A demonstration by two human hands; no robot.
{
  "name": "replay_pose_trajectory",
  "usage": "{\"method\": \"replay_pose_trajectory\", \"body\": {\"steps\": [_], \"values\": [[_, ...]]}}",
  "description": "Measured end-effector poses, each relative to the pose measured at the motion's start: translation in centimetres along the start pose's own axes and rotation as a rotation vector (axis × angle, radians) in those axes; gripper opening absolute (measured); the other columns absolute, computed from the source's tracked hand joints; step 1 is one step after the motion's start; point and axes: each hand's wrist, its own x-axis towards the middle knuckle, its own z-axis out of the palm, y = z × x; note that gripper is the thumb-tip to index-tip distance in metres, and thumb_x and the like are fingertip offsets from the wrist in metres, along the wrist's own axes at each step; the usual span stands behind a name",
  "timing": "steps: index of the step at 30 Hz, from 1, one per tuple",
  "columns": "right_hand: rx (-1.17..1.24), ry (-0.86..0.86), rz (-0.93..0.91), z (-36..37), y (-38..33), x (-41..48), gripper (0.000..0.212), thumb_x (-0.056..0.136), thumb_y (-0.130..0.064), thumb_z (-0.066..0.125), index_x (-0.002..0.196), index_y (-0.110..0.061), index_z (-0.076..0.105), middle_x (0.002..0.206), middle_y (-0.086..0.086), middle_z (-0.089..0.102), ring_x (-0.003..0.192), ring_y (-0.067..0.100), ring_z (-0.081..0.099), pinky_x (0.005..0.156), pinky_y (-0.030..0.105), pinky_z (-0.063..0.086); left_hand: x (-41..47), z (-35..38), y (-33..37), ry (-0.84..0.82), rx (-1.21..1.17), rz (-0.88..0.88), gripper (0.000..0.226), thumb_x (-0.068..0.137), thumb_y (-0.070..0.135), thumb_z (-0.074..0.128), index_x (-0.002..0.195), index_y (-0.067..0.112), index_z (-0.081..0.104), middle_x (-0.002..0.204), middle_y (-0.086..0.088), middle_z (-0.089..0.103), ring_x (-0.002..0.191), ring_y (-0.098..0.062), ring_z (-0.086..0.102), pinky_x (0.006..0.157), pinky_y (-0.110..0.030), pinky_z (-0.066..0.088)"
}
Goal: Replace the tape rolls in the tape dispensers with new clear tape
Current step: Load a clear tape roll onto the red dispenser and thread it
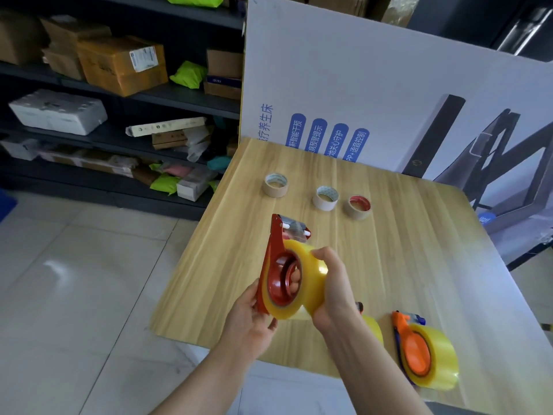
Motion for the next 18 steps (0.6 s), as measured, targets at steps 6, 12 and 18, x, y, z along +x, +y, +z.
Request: {"method": "replay_pose_trajectory", "body": {"steps": [6,12,18], "values": [[0.038,0.025,0.041,-1.0,1.4,1.3,0.034,0.084,-0.030,0.050,0.067,-0.005,0.065,0.054,0.008,0.058,0.044,0.018,0.052,0.048,0.025,0.048,0.9,-0.7,-2.3,0.120,0.233,0.244,0.037,0.100,0.035,0.043,0.091,0.012,0.070,0.086,-0.004,0.074,0.095,-0.020,0.063,0.086,-0.034,0.045],[0.067,0.085,0.136,-1.8,3.6,2.9,0.039,0.087,-0.032,0.049,0.072,-0.001,0.065,0.058,0.010,0.061,0.044,0.020,0.055,0.051,0.026,0.050,1.2,-3.4,-4.2,0.040,0.449,0.248,0.037,0.077,0.048,0.067,0.090,0.013,0.071,0.065,0.005,0.063,0.064,-0.011,0.054,0.064,-0.026,0.038],[0.090,0.148,0.245,-2.5,6.8,4.9,0.036,0.089,-0.028,0.044,0.081,0.001,0.063,0.056,0.014,0.058,0.041,0.023,0.052,0.055,0.031,0.045,2.6,-5.5,-5.2,0.206,0.430,0.008,0.018,0.085,0.032,0.066,0.083,0.015,0.071,0.070,-0.005,0.067,0.070,-0.019,0.055,0.064,-0.030,0.039]]}}
